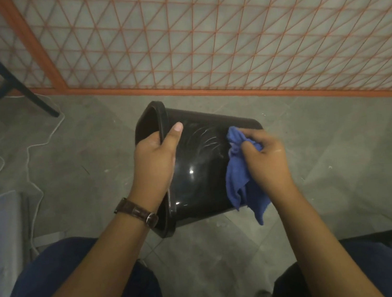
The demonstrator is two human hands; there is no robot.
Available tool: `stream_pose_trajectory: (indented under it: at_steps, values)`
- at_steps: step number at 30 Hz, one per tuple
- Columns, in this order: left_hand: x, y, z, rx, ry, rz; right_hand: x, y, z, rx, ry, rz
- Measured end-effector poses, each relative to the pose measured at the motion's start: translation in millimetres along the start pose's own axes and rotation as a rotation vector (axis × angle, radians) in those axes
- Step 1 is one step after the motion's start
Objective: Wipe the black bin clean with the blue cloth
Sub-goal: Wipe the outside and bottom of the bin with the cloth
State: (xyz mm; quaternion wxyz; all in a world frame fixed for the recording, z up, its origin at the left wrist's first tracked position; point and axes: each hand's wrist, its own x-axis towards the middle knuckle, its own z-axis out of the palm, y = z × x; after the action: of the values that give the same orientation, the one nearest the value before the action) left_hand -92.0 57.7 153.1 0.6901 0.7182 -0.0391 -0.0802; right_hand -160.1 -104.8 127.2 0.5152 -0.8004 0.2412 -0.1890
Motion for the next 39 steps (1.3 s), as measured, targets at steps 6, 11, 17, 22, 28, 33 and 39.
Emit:
stream_pose_trajectory:
  at_steps: [6,11,17,22,28,33,39]
  values:
    - [-6,-2,5,0.039,-0.021,-0.009,-10,-5,12,-0.08,-0.02,-0.099]
    - [-5,-1,2,-0.002,-0.041,-0.041,-9,-4,4,0.017,-0.043,-0.004]
    - [-10,-1,6,-0.004,-0.117,-0.042,-10,-7,3,-0.116,0.048,-0.122]
    - [-6,-3,3,0.043,-0.089,-0.015,-15,-7,9,-0.054,-0.123,-0.133]
    - [-5,-2,3,0.017,-0.136,-0.046,-9,-7,4,-0.083,0.055,-0.079]
    - [-3,-3,1,-0.011,-0.042,-0.048,-25,-16,18,-0.103,-0.143,-0.218]
    - [0,-4,4,-0.043,-0.104,-0.101,-16,-14,11,0.02,0.111,-0.031]
